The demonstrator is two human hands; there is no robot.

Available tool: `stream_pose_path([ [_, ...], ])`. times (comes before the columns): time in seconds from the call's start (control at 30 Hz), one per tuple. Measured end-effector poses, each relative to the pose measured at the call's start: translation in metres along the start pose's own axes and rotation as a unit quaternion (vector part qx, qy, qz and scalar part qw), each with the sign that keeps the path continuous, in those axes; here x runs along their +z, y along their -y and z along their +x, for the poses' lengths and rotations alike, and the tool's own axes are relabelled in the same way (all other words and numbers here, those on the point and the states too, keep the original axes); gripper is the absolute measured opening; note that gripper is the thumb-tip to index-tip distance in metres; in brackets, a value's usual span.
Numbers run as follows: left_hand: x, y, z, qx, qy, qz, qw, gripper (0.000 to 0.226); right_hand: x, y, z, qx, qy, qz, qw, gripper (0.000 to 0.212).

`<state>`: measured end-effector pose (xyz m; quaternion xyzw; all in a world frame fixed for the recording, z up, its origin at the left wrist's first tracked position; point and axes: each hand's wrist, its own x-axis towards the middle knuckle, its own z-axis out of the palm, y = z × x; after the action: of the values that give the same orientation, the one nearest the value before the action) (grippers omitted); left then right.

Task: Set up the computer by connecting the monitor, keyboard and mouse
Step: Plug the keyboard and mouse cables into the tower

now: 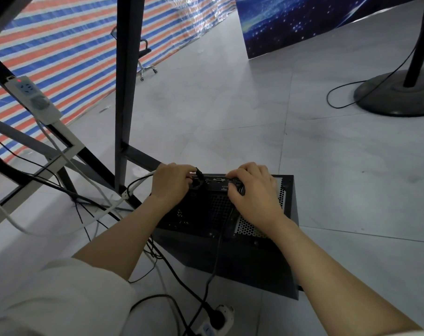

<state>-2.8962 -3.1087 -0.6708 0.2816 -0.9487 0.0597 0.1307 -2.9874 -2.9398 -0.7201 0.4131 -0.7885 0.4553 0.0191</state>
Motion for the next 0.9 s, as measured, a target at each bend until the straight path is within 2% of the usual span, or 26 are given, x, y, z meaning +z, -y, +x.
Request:
stream_pose_path([
  [0.1, 0.006, 0.003, 0.001, 0.086, -0.042, 0.072, 0.993, 0.02, -0.001, 0.0, 0.0, 0.0, 0.003, -0.001, 1.0, 0.025],
  [0.3, 0.01, 0.014, 0.005, 0.178, -0.098, 0.113, 0.973, 0.022, 0.002, -0.001, 0.001, -0.003, -0.003, 0.0, 1.0, 0.023],
  [0.43, 0.017, 0.022, 0.007, 0.202, -0.11, 0.116, 0.966, 0.026, 0.002, -0.001, 0.0, -0.004, -0.007, 0.004, 1.0, 0.023],
  [0.67, 0.028, 0.024, 0.011, 0.227, -0.166, 0.1, 0.955, 0.018, 0.003, -0.003, 0.001, -0.006, 0.001, 0.001, 1.0, 0.023],
  [0.9, 0.028, 0.022, 0.019, 0.305, -0.164, 0.187, 0.919, 0.021, 0.005, -0.004, 0.001, -0.022, -0.017, -0.013, 1.0, 0.022],
])
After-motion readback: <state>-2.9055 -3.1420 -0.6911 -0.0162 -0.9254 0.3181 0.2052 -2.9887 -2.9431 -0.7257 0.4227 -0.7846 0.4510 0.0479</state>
